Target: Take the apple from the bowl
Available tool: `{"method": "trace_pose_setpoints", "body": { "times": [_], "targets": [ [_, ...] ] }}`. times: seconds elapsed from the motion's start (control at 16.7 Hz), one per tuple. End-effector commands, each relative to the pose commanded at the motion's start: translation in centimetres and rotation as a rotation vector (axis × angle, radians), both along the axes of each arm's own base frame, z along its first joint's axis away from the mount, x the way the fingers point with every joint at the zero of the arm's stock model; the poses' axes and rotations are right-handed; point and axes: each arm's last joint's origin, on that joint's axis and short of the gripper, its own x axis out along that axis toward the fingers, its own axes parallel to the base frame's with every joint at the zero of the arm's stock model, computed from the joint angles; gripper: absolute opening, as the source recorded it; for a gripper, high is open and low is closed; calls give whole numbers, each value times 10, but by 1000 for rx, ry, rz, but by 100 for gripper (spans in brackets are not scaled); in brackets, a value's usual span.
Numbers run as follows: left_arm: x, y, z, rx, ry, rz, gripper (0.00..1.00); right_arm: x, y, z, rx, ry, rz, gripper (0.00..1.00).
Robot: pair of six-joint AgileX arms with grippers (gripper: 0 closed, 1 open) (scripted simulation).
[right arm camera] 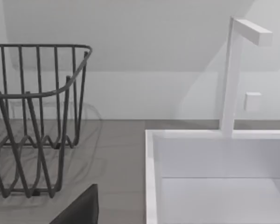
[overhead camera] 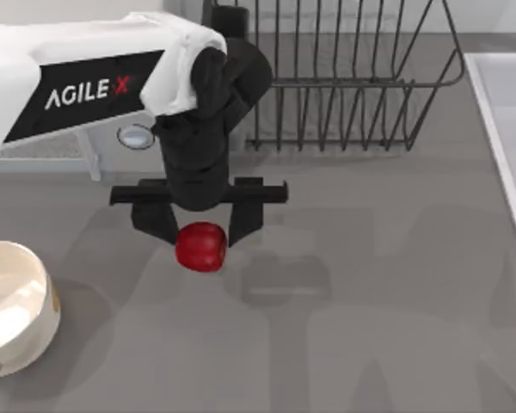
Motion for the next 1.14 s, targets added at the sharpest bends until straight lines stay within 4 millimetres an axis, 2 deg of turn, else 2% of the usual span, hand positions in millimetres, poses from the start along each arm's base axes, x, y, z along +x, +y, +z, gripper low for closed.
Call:
{"method": "trace_pose_setpoints", "body": {
  "times": [0.78, 1.14],
  "targets": [
    [0, 0, 0, 0, 0, 0, 98, 0, 0, 0, 0, 0, 0, 100],
    [0, 0, 0, 0, 0, 0, 100, 0, 0, 0, 0, 0, 0, 100]
  ]
}}
